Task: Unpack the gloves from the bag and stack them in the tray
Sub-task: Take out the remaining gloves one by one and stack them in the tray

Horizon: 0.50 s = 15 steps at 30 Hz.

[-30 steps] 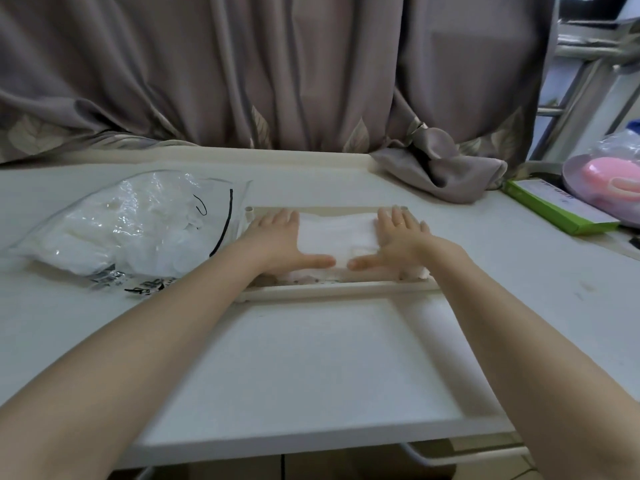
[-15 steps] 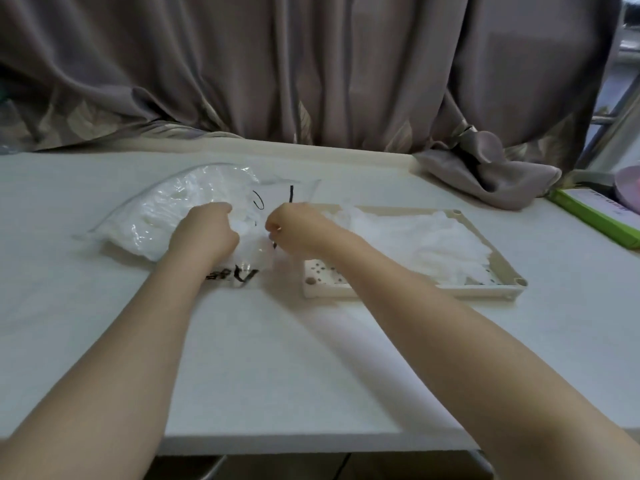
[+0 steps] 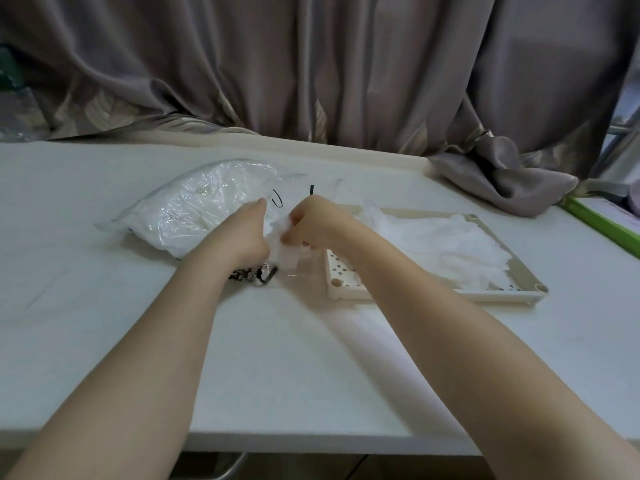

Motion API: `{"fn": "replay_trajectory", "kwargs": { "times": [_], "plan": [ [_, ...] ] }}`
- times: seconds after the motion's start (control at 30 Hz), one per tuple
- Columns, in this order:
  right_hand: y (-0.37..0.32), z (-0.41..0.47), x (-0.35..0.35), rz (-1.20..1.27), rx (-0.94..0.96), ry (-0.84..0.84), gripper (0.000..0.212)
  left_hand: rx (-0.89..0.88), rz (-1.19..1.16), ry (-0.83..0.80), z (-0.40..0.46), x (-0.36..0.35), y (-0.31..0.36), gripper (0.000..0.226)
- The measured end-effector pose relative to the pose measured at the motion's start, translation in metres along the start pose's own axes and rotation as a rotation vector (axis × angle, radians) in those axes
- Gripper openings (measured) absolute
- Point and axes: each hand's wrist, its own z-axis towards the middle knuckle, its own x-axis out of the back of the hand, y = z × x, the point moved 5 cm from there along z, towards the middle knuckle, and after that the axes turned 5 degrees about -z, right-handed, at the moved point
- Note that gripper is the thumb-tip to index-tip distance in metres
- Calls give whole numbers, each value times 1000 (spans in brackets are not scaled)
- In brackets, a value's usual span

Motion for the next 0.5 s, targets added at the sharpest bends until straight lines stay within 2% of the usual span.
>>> {"fn": "replay_trajectory", "kwargs": {
  "times": [0.13,0.27,0.33,0.4,0.5],
  "plan": [
    [19,-7,15,552,83,161,17,4,50,-52,5,-10,-4,51],
    [34,-21,32,947,150,245,12,47,33,-22,4,-10,-3,37],
    [43,-28,42,1229,143,295,5,58,31,23,4,-8,-3,31],
    [52,-34,47,1479,89,323,13,85,17,36,3,-8,-4,33],
    [61,-43,47,1494,62,296,22,95,52,26,0,-10,-1,53]
  ]
}}
